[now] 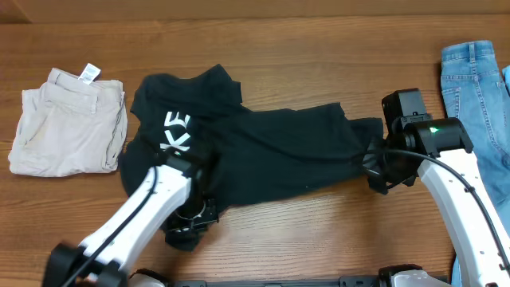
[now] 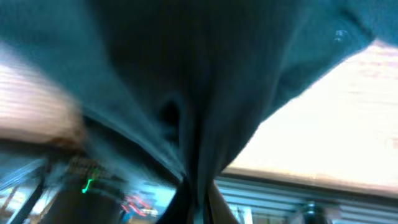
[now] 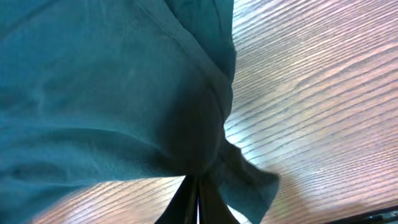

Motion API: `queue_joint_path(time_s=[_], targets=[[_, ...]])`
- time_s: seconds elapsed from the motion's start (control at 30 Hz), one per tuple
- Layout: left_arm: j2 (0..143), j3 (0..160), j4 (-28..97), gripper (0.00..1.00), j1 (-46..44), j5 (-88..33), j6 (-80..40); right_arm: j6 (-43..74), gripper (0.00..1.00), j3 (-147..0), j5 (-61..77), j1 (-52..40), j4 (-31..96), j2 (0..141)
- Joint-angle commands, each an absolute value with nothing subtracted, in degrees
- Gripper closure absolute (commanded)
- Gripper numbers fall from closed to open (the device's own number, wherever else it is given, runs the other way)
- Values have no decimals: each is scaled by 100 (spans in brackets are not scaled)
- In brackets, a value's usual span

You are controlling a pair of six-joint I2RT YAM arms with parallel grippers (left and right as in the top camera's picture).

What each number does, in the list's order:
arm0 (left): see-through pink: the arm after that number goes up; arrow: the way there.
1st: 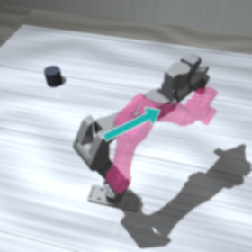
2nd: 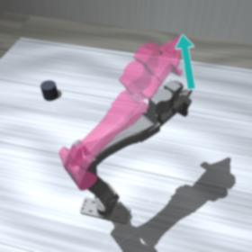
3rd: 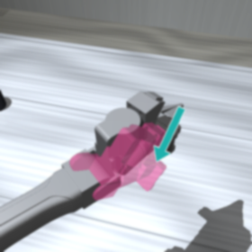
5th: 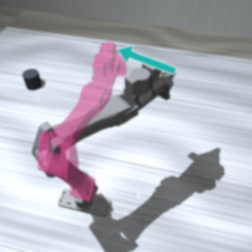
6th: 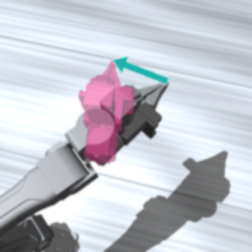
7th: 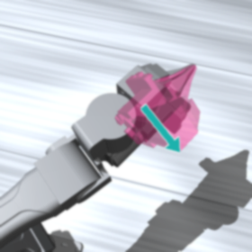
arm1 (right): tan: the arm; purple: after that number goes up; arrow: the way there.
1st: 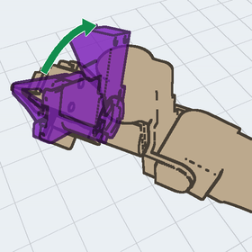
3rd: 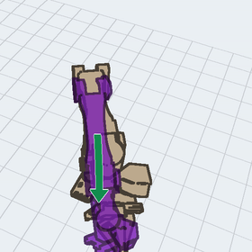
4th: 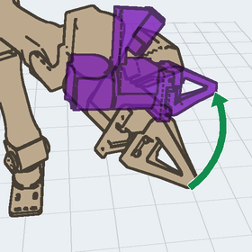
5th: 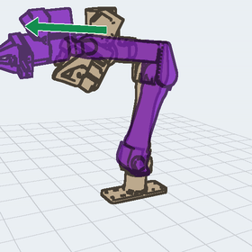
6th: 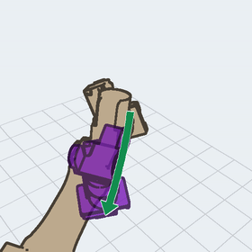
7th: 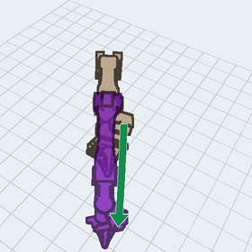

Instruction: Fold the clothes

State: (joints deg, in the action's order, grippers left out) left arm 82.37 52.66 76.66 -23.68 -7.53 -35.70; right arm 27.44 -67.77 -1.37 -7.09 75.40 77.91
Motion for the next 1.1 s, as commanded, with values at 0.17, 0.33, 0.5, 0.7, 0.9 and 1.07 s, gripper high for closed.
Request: queue_joint_path(time_s=[0.17,0.33,0.5,0.7,0.9,1.07], targets=[[6110,7236,9684,96,-1855,176,-3966,2880,96,-6812,-434,-668,8246,7778],[5520,7343,9682,96,-1717,-34,-4025,2886,96,-6812,-99,-668,8788,7778],[5540,7343,9682,96,-1717,-49,-4027,2912,42,-6812,-141,-668,8696,7778],[5548,7345,9682,94,-1717,16,-4023,2971,63,-6812,222,-668,6379,7811],[5548,7345,9682,84,-1717,19,-3896,2379,64,-6812,530,-650,4606,8875],[5548,7345,9679,85,-1717,86,-3874,2075,58,-6814,652,-633,3236,10250]])
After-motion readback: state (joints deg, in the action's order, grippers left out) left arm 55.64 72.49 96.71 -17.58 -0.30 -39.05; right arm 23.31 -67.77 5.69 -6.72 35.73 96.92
